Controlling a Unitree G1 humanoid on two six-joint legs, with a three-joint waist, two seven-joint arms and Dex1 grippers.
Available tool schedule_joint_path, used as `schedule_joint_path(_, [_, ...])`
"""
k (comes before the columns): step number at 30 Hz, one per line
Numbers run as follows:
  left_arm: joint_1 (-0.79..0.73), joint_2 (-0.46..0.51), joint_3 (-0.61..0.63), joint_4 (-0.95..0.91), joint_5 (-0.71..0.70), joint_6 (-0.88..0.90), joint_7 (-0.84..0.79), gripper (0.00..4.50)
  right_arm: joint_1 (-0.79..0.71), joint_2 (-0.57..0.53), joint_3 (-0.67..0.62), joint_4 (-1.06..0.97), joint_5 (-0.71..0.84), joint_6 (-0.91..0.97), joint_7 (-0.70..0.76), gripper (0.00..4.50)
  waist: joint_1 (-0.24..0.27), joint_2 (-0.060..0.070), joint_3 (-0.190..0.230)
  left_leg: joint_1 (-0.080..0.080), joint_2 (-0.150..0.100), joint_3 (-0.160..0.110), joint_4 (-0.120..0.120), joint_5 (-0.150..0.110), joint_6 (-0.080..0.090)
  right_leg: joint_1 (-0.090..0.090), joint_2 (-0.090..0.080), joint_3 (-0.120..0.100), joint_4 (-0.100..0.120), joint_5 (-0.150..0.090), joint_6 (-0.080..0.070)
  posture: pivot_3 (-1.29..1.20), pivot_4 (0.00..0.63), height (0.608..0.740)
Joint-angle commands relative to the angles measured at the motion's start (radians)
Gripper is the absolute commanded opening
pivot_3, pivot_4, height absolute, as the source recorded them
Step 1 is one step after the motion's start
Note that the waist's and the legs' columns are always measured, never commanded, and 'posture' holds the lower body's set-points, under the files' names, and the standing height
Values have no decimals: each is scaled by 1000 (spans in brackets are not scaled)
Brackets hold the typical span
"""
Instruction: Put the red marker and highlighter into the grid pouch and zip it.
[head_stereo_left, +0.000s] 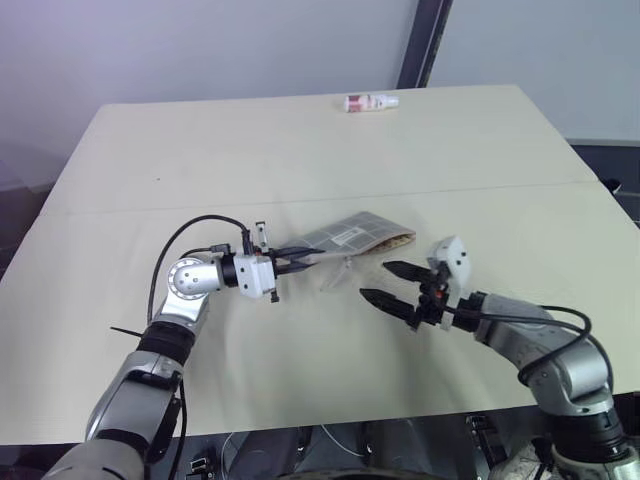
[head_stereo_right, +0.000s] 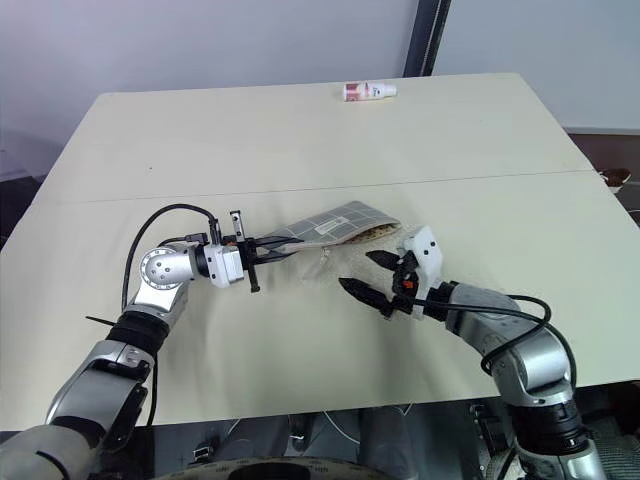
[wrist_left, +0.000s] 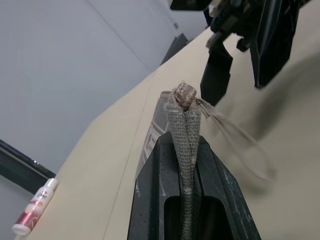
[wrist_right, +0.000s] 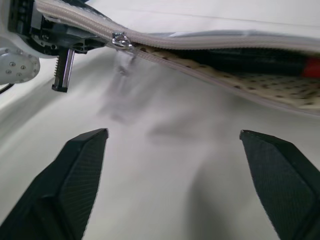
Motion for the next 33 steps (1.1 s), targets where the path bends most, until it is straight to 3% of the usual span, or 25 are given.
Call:
schedule_joint_path(1, [-11,-6,5,-25,-11,-11,8,0,-51,45,48,7,-26,-8,-35,4479,1,0,0,0,0,0,0,0,0,0,0,0,0,0,0,0,150,740])
schedule_joint_path(5, [-12,-10,3,-25,-8,-12,7,0,-102,145,37,25,25,11,-74,4479,1,0,0,0,0,0,0,0,0,0,0,0,0,0,0,0,150,740])
schedule_joint_path(7, [-12,-12,2,-25,-6,-13,7,0,-113,169,28,24,37,15,-83,3947,2,0,0,0,0,0,0,0,0,0,0,0,0,0,0,0,150,740])
schedule_joint_path(11, [-8,-9,2,-28,-4,-14,9,0,-94,118,6,25,25,17,-61,1971,2,0,0,0,-1,0,0,0,0,-1,0,0,-1,0,0,0,150,740])
schedule_joint_path(15, [1,0,6,-27,-7,-15,7,0,-52,0,-21,46,-18,-4,-11,38,2,0,0,0,-1,0,0,0,0,0,0,0,-1,0,0,0,150,740])
schedule_joint_path(23, [27,53,20,-18,-57,5,-47,0,1,-247,-174,227,-112,-132,103,38,2,0,0,0,-1,1,0,0,0,0,0,0,0,0,0,0,150,740])
schedule_joint_path(29, [43,71,35,-37,-138,105,-116,0,26,-292,-197,308,-154,-228,142,38,2,0,0,0,0,1,0,0,1,0,-1,0,0,0,0,0,150,740])
schedule_joint_path(31, [39,65,45,-40,-147,133,-116,685,30,-284,-206,305,-137,-226,150,0,2,0,0,0,0,1,0,0,1,0,0,0,0,0,0,0,150,740])
schedule_joint_path(32, [35,61,49,-40,-143,141,-110,985,29,-280,-211,300,-129,-223,151,590,2,0,0,0,0,1,0,0,1,0,0,0,0,0,0,0,150,740])
schedule_joint_path(33, [34,57,52,-45,-141,151,-107,1440,28,-276,-214,296,-128,-225,151,902,2,0,0,0,0,1,1,0,1,0,0,0,0,0,0,0,150,740])
